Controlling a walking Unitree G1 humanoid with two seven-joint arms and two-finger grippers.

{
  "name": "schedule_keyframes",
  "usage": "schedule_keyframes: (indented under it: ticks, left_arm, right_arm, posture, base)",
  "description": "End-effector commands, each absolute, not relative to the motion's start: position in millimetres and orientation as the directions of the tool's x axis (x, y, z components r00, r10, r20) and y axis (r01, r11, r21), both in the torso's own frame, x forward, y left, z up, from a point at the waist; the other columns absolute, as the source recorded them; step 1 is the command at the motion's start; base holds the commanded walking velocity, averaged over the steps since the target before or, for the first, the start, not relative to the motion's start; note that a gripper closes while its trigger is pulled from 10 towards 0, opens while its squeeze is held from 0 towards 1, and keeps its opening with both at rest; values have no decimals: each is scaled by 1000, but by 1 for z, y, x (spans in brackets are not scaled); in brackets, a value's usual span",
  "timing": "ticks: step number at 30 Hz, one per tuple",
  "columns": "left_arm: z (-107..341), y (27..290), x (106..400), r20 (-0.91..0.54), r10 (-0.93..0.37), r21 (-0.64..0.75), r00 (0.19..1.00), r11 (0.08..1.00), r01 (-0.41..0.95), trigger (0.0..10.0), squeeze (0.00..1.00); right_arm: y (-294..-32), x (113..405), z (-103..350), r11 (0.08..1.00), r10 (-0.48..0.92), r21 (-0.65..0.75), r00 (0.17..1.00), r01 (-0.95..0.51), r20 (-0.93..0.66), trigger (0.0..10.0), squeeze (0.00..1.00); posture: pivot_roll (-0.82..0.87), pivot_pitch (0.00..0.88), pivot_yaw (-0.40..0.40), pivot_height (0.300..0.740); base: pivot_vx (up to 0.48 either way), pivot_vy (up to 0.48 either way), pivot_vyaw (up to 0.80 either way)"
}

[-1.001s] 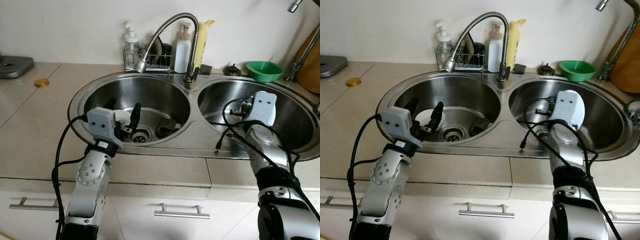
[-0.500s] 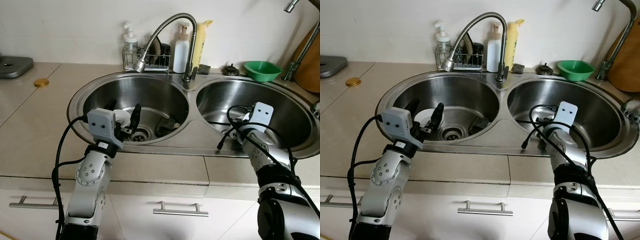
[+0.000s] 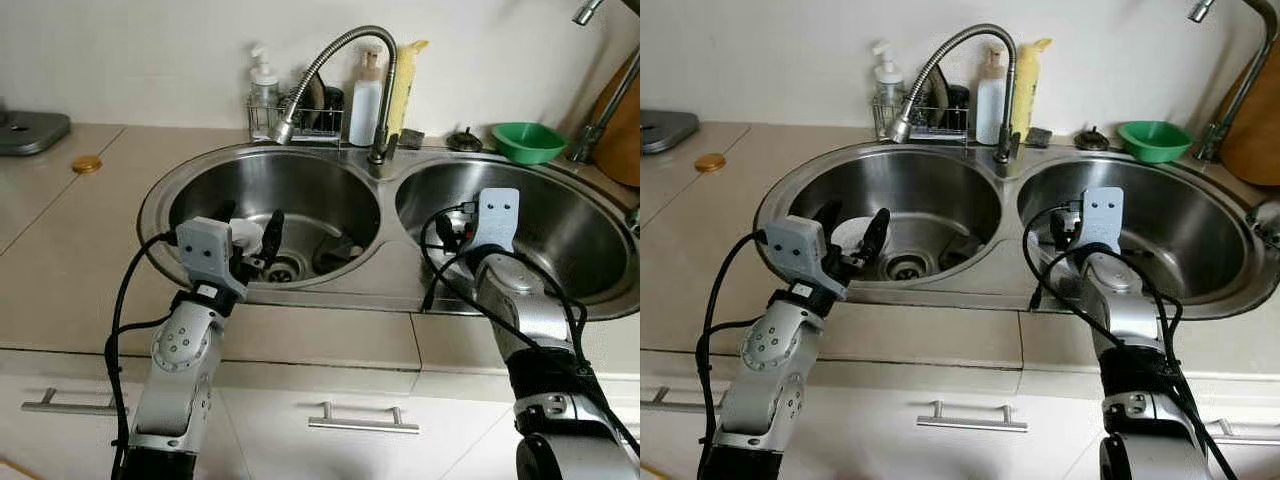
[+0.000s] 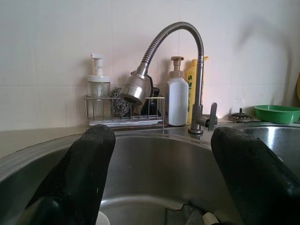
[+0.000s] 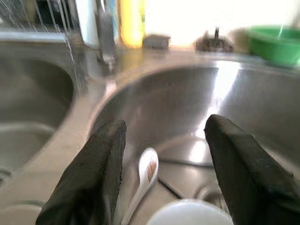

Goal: Kitchen organization

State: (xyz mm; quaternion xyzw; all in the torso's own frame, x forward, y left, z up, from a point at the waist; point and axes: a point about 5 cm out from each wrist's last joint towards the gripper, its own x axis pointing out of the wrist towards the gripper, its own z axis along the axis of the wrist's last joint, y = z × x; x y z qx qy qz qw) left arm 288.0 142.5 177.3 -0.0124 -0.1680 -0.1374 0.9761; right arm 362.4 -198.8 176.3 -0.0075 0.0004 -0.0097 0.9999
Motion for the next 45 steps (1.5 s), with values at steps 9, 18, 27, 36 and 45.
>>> schedule_keyframes:
  ticks: [9,18,27,36,45]
  left_arm:
    - [187,143,285,372,-272,27,887,959,283,10000,0]
    - [187,138,282,379,-298,31,876,950,311,10000,0]
    - [190,137,284,379,-308,35,872,947,319,10000,0]
    - [191,135,284,386,-312,34,868,945,325,10000,0]
    - [191,135,284,391,-312,33,866,945,325,10000,0]
  right_arm:
    - [-191,334,223,991,-25,-111,914,77,406,10000,333]
    - [-181,325,215,997,-3,-73,911,37,413,10000,0]
    - [-181,322,220,998,-12,-56,894,41,449,10000,0]
    - [-182,319,221,998,-20,-50,885,49,465,10000,0]
    - [-183,319,219,996,-27,-63,887,64,461,10000,0]
  posture:
    - [32,0,-21,740]
    - [29,0,-20,740]
    - [25,0,-17,740]
    - [23,0,-20,740]
    - [22,0,-22,740]
  base:
    - [0,0,0]
    - [0,0,0]
    - [-291,0,0]
    - [-463,0,0]
    - [-357,0,0]
